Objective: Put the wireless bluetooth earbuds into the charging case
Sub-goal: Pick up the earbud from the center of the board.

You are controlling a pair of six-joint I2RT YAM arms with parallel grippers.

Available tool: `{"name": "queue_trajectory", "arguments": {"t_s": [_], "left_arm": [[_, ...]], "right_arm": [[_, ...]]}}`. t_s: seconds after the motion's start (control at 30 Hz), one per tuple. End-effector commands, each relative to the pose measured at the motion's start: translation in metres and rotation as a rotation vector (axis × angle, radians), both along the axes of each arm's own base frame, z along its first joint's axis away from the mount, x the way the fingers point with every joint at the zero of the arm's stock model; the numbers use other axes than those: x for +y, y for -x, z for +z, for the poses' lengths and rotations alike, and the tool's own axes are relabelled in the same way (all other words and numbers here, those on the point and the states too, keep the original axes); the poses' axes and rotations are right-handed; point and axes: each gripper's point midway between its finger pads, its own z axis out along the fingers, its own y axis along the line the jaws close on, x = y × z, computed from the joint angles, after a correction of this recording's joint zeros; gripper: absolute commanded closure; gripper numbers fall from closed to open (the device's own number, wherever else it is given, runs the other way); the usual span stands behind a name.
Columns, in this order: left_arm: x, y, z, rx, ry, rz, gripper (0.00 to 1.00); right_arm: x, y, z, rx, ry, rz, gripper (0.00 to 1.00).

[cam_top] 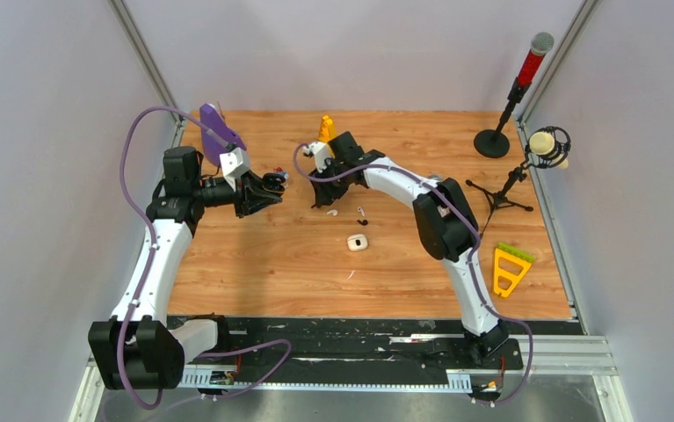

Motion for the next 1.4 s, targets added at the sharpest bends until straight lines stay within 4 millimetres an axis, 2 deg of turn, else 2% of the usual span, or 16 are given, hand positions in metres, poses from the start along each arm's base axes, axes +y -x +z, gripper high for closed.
{"name": "queue_trajectory", "arguments": {"t_s": [0.0, 0.3, 0.53, 0.9, 1.13, 1.37], "left_arm": [[0.000, 0.002, 0.009, -0.039, 0.008, -0.005, 0.92], [0.000, 0.002, 0.009, -0.038, 0.008, -0.005, 0.91], [0.000, 0.002, 0.009, -0.039, 0.007, -0.005, 0.92], [0.001, 0.002, 0.009, -0.039, 0.006, -0.004, 0.92], [0.001, 0.002, 0.009, -0.039, 0.006, -0.003, 0.92], [0.001, 0.002, 0.009, -0.041, 0.006, -0.003, 0.92]], "right_arm": [[-0.005, -0.008, 0.054, 0.091, -0.211, -0.076, 0.59], [-0.004, 0.000, 0.031, 0.186, -0.258, -0.109, 0.57], [-0.003, 0.002, 0.019, 0.170, -0.252, -0.044, 0.55], [-0.004, 0.003, -0.006, 0.188, -0.216, -0.039, 0.55], [0.000, 0.003, -0.014, 0.178, -0.196, -0.031, 0.55], [0.005, 0.008, -0.020, 0.163, -0.179, -0.003, 0.60]]}}
